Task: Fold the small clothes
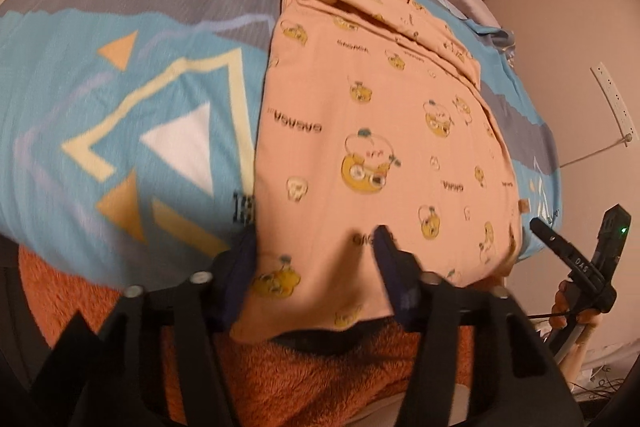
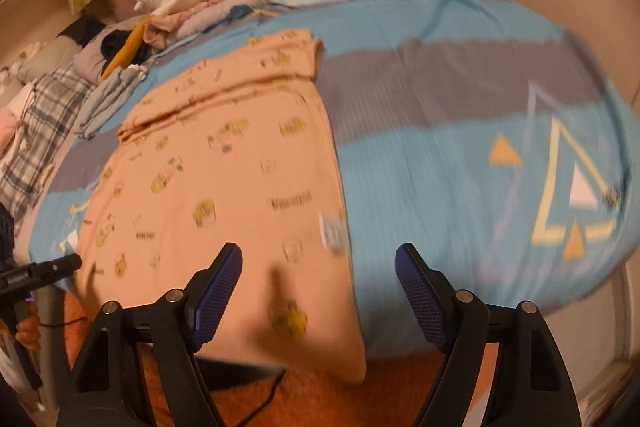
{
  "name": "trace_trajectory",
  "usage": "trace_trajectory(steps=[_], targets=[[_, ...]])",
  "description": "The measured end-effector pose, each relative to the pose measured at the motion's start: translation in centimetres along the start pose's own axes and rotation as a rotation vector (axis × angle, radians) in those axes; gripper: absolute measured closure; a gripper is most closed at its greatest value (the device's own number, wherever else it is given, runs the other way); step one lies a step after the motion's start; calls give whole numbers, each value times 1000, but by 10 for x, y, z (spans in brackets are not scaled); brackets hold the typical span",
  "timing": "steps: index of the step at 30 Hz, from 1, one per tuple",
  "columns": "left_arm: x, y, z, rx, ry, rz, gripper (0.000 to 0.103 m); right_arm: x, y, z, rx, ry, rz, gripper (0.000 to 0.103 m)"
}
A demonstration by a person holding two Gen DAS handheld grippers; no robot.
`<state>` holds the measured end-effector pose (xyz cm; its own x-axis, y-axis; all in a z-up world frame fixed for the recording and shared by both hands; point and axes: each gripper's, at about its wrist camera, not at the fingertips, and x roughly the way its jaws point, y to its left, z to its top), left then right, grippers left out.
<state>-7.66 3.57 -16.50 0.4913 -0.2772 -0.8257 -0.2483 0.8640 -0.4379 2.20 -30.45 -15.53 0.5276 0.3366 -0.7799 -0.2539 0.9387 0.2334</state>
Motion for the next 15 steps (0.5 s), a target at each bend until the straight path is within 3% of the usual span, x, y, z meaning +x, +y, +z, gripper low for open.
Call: trace_trajectory(steps=[5, 15], targets=[[-1, 4, -10, -9, 29, -23, 58, 1, -4, -19, 1, 51, -11, 45], [5, 3, -22, 2, 76, -45, 58, 16, -3, -36, -47, 160, -1, 55]])
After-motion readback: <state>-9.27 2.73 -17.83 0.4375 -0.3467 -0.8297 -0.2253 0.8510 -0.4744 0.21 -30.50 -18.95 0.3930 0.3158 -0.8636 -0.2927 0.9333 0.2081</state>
